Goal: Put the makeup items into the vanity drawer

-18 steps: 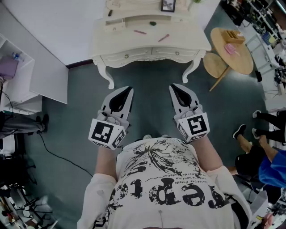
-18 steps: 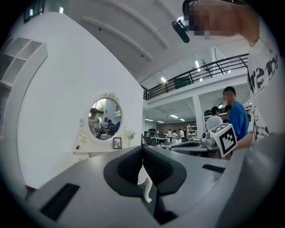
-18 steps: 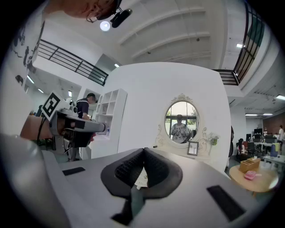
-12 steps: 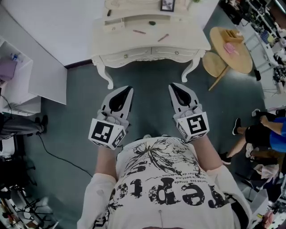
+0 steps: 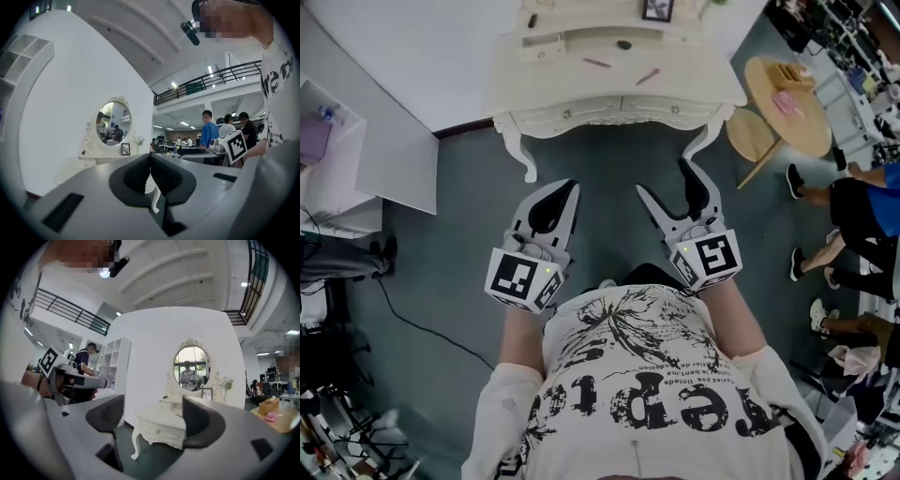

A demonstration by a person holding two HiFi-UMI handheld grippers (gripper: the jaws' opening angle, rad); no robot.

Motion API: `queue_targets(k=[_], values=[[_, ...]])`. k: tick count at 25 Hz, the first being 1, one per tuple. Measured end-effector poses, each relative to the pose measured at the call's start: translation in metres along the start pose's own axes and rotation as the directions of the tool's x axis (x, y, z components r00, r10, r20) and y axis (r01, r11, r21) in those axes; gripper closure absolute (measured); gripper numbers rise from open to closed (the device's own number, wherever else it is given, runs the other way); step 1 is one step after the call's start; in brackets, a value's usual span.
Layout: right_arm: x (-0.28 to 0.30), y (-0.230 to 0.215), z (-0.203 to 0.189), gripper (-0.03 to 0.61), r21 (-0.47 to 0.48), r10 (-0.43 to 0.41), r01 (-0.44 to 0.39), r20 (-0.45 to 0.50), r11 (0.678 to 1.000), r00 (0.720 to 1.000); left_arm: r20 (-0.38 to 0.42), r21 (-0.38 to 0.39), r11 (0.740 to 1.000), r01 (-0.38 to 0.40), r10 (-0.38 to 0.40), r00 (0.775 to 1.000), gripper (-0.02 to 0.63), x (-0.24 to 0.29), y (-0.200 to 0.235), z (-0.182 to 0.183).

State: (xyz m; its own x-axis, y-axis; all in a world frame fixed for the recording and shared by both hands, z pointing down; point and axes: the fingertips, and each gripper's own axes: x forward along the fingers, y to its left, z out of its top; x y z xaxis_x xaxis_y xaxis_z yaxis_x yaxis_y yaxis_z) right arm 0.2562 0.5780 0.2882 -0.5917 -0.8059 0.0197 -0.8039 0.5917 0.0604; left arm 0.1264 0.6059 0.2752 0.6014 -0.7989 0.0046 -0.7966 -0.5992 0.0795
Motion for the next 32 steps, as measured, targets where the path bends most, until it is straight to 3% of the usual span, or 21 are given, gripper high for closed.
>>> queue_targets(k=[1,3,14,24,32], values=[[0.004,-0.004,-0.001,0.161,0.005,0.002,-0.002,0.001,1.000,1.000,-0.003,-0.002,1.000,-0.004,0.004,1.000,0.600,0.002,0.002,-0.002],[0.011,-0.012,-0.002,0.142,0.005,0.001,-0.001,0.004,1.000,1.000,-0.010,-0.004,1.000,-0.015,0.015,1.000,0.600,0.006,0.005,-0.008],[0.115,-0.058,-0.024,0.141,0.015,0.094,-0.094,-0.039,0.995,0.995,-0.045,0.002,0.993,-0.119,0.119,0.992,0.600,0.071,0.080,-0.015],[0.300,-0.185,-0.027,0.143,0.044,0.208,-0.203,-0.150,0.978,0.967,-0.057,0.024,0.978,-0.208,0.209,0.976,0.600,0.242,0.206,0.020],[0.404,-0.246,-0.061,0.155,0.065,0.287,-0.281,-0.283,0.958,0.915,-0.083,0.027,0.967,-0.252,0.253,0.964,0.600,0.339,0.276,0.014]])
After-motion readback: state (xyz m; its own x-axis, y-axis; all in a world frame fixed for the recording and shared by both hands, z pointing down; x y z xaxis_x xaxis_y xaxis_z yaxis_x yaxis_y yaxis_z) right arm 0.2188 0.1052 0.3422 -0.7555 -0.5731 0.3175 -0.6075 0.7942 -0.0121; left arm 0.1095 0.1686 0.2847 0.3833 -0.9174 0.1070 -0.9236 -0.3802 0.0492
